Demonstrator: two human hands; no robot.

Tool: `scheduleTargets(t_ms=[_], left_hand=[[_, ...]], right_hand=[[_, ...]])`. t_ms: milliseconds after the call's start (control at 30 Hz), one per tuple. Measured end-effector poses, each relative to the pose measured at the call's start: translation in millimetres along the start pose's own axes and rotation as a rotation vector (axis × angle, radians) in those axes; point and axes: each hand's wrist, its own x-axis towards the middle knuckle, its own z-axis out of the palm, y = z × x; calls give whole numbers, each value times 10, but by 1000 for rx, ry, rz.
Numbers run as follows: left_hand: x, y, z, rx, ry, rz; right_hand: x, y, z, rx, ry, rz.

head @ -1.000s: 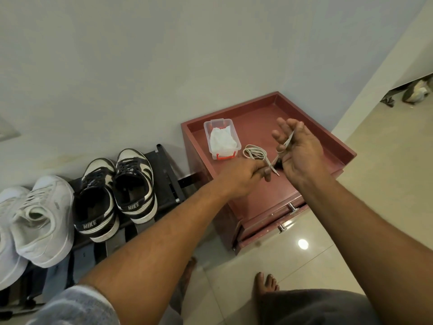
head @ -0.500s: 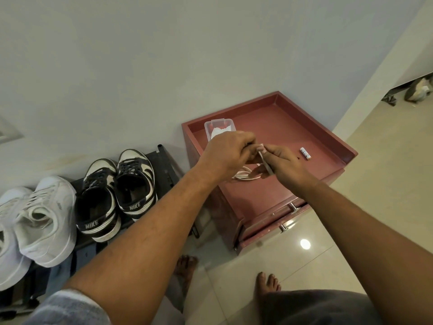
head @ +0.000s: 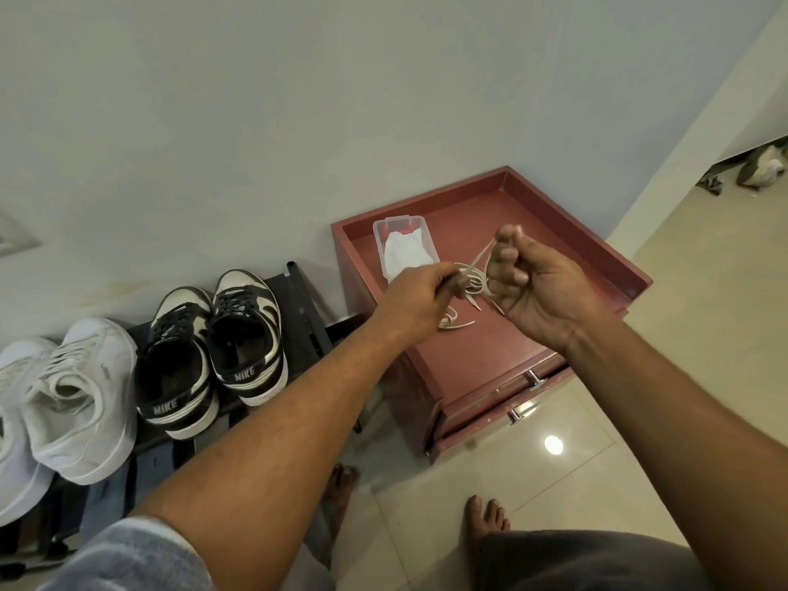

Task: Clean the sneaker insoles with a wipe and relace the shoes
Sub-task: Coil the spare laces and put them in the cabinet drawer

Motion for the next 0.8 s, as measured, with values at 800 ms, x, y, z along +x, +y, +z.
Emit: scheduleTargets(t_ms=[800], left_hand=[[99,121,-209,296,149,208]], right_hand=[[-31,160,-202,-880,-8,-26]])
